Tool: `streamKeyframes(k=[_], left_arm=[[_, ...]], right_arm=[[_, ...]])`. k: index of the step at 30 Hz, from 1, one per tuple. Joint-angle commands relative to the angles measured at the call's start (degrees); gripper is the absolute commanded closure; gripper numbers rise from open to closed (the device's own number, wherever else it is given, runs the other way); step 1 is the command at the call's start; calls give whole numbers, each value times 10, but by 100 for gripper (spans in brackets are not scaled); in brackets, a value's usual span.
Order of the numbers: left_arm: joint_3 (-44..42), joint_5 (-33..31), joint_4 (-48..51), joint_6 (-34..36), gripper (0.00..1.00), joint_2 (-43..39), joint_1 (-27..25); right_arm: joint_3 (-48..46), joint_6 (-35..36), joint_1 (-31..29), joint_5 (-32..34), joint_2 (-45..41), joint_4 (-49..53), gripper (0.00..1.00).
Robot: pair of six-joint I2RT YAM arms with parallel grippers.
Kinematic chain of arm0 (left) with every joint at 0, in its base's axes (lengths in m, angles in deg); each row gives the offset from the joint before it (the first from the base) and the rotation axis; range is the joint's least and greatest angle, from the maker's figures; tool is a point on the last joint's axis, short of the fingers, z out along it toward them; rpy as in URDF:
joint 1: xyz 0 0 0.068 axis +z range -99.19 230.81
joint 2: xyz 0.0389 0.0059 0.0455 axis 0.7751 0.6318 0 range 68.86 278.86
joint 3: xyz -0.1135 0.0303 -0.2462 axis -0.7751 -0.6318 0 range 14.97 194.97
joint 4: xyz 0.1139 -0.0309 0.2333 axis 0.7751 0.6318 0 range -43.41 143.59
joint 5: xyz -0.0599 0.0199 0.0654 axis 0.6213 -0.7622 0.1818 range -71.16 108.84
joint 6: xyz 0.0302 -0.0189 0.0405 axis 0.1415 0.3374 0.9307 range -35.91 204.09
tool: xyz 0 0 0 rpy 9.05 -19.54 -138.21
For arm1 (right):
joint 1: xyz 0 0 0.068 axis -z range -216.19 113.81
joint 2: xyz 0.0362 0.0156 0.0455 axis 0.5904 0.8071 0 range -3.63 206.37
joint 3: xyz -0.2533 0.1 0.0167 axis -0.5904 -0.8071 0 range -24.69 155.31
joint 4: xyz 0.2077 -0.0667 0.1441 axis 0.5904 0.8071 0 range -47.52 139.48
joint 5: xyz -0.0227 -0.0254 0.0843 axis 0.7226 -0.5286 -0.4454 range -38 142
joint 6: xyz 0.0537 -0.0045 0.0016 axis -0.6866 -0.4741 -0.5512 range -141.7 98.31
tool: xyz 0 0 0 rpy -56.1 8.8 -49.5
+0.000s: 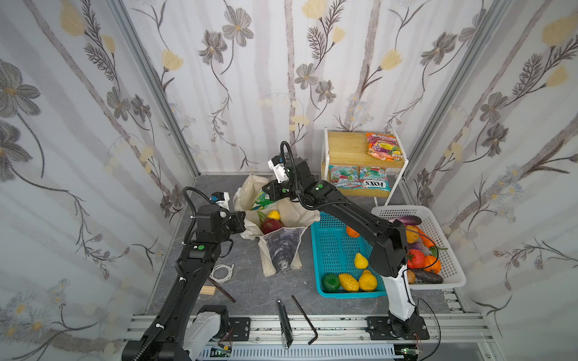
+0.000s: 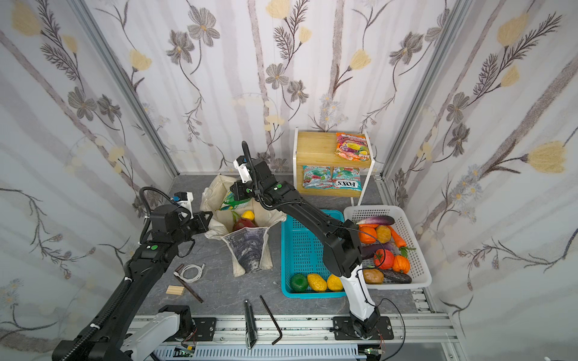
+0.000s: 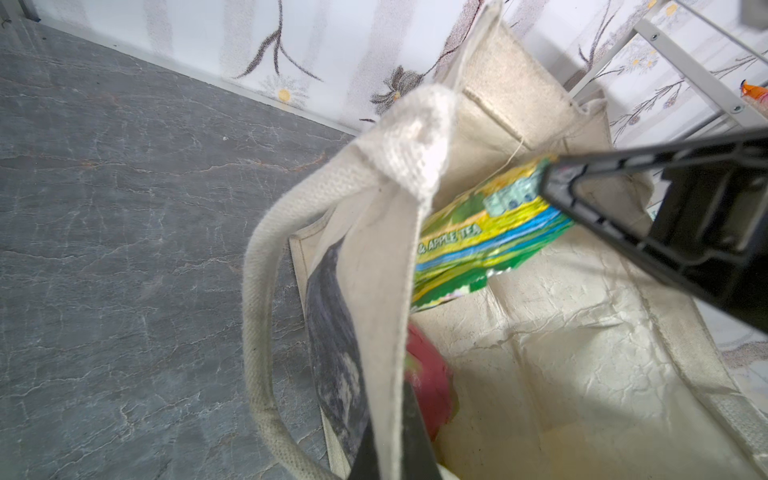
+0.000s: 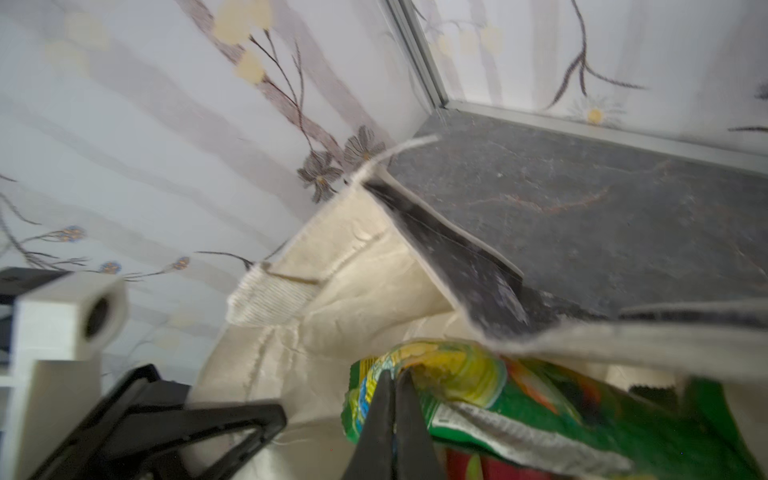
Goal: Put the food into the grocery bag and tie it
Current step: 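Lower the candy bag into the tote and open the right gripper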
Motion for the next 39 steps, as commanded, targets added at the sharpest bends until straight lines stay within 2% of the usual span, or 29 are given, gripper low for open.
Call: streamKeyframes(k=[1, 6, 12, 19, 21, 22, 23, 30, 32, 36, 39], left_arm=[[2, 9, -22, -2, 100, 2, 0], [1, 8, -22, -2, 100, -3, 0], [2, 13, -22, -4, 100, 2, 0], [2, 16, -22, -5, 100, 2, 1], [2, 16, -22, -5, 100, 3, 0], [1, 16, -22, -5, 100, 3, 1], [1, 16, -22, -5, 100, 3, 1], [3, 33, -24, -11, 100, 12, 1], [2, 35, -24, -12, 100, 16, 1], [2, 35, -25, -12, 100, 14, 1], [2, 35, -26, -12, 100, 14, 1]], right_arm=[[-61, 20, -8, 69, -32, -41, 100], [-146, 28, -12, 154, -72, -40, 100], [-162, 73, -44, 327, -73, 29, 100], [-145, 70, -60, 355, -43, 59, 99], [-141, 65, -60, 354, -42, 67, 78], [-139, 63, -60, 351, -43, 71, 62], [-139, 61, -60, 346, -47, 72, 51], [-151, 37, -60, 288, -103, 42, 14], [-165, 21, -60, 278, -131, 20, 1], [-197, 5, -60, 268, -189, -19, 0], [-209, -15, -60, 309, -233, -27, 0]])
